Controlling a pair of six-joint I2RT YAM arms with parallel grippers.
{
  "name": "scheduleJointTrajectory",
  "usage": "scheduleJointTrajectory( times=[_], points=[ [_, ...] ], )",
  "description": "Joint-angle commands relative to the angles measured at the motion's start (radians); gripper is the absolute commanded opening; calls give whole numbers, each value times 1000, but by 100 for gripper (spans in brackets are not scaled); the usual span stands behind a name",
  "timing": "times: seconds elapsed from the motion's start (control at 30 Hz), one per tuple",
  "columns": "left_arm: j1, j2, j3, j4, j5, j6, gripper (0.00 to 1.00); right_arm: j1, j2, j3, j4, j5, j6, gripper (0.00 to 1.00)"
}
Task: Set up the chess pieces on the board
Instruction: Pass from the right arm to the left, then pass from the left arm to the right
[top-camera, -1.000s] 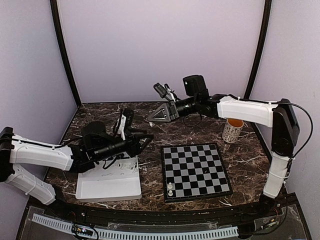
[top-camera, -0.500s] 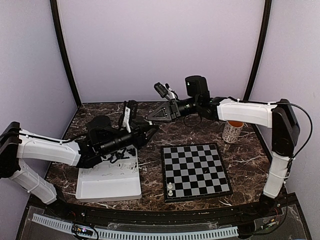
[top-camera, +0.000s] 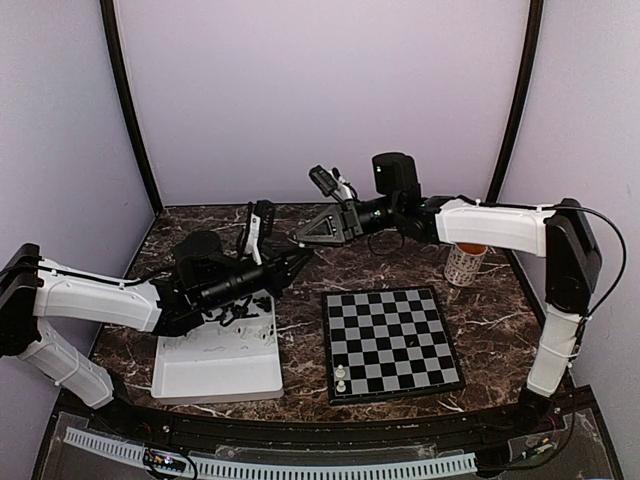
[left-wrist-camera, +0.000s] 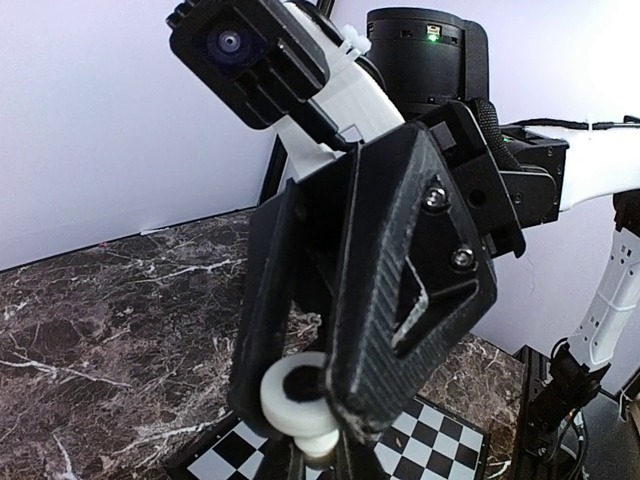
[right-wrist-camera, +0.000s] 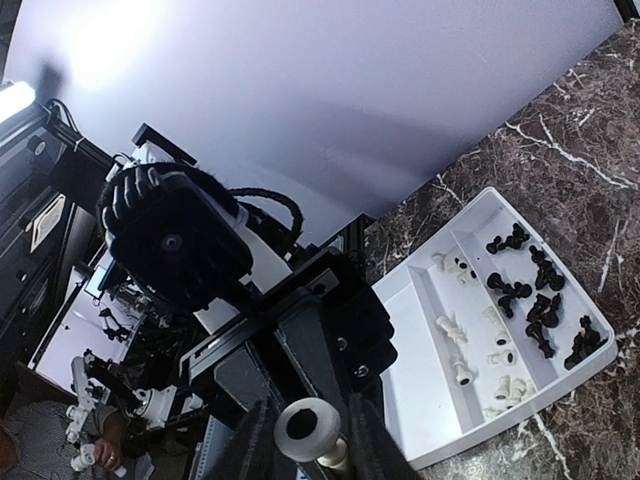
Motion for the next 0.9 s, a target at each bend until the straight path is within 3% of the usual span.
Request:
scheduleJointTrajectory(
  times=[0.0,0.1,0.13,0.23,0.3,0.4,0.47,0.87],
  points=[
    [-5,-60,43,-58,47,18,0,-24,-52,81,-242,19,-266,38],
    [0,-93,87,-266,108,14,0,-45,-72,267,-737,185,-827,48],
    [8,-96,122,-322,159,12,0,-43,-88,299,-852,306,-997,49],
    [31,-85,208,-603,317,11,0,-29,-151,254,-978,563,-1356,47],
    [51,-56,285,-770,445,13,0,-18,-164,225,-1042,685,-1472,43],
    [68,-9,401,-994,606,9,0,15,-188,183,-1097,810,-1573,37],
    [72,18,439,-1060,686,-4,0,47,-198,179,-1116,882,-1600,37],
    [74,149,536,-1168,887,-75,0,289,-170,252,-1181,1101,-1581,44]
  ],
)
